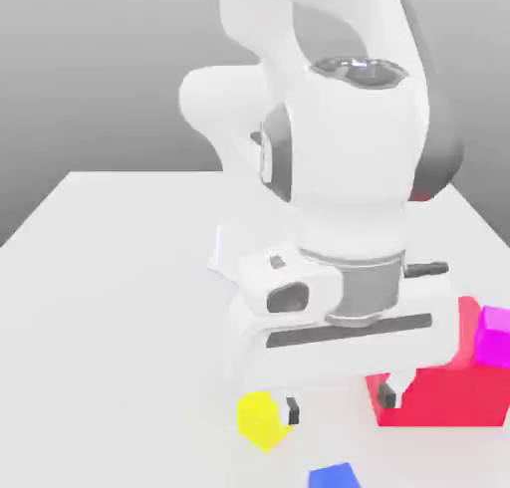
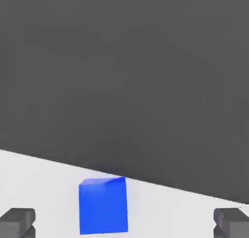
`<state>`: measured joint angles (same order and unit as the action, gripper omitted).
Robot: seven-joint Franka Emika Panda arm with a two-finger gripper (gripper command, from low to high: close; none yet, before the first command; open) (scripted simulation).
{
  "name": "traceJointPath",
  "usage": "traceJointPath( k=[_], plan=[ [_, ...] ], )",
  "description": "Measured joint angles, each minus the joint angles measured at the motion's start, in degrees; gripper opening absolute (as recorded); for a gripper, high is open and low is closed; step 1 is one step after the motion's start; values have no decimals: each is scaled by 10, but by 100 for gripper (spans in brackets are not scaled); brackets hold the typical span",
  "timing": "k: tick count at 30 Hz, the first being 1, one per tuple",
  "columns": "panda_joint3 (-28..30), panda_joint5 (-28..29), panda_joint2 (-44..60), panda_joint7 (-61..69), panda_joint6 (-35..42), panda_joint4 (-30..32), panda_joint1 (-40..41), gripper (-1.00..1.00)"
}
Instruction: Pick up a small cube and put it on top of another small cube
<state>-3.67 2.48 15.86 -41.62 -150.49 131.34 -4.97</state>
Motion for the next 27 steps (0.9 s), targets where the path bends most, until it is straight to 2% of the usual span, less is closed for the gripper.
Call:
traceJointPath(
  k=[6,7,13,18,27],
  plan=[
    [7,12,125,-4,-74,-17,-12,0],
    [9,13,138,-5,-85,-20,-13,-100],
    [9,14,144,-6,-90,-21,-14,-100],
    [1,5,67,1,-29,-4,-7,-100],
    [22,-12,-119,40,-14,167,29,-100]
  ],
)
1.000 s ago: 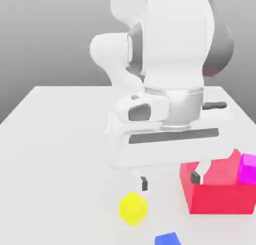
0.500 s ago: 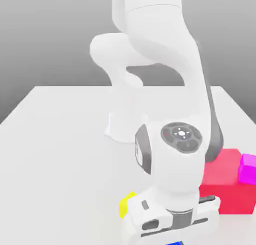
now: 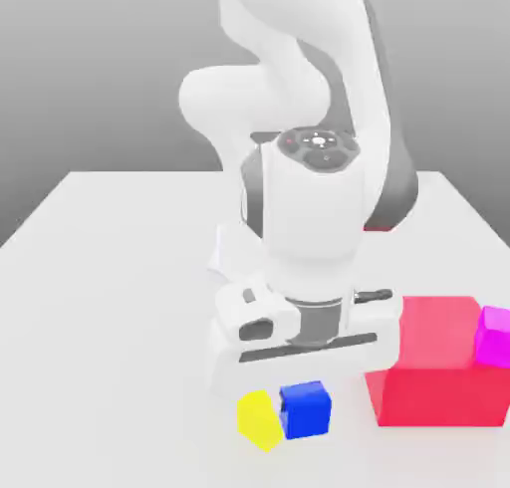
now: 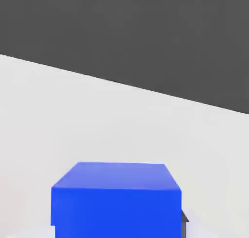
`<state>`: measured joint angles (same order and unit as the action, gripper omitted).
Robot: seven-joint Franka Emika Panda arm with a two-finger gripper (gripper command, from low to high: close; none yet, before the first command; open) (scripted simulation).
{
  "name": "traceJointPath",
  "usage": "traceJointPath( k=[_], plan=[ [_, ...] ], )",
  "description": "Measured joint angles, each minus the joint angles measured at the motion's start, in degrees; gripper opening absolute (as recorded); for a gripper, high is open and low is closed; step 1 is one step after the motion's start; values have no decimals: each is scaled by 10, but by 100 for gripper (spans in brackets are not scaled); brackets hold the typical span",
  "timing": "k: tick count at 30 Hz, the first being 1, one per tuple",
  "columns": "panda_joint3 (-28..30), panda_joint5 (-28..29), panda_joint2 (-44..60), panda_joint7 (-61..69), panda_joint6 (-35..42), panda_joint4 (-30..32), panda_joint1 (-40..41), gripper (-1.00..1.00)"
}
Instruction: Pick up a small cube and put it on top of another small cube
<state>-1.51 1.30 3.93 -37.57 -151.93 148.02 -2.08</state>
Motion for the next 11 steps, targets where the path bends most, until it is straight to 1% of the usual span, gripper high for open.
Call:
traceJointPath(
  k=[2,3,5,8,9,11],
  plan=[
    [9,-9,-43,13,1,42,5,-100],
    [11,-11,-47,17,-7,54,10,-100],
    [3,-12,-24,19,-37,62,25,-100],
    [-2,-7,32,16,-94,62,21,-100],
    [-2,-5,47,14,-108,61,21,100],
    [-2,-5,47,14,-108,61,20,100]
  ],
)
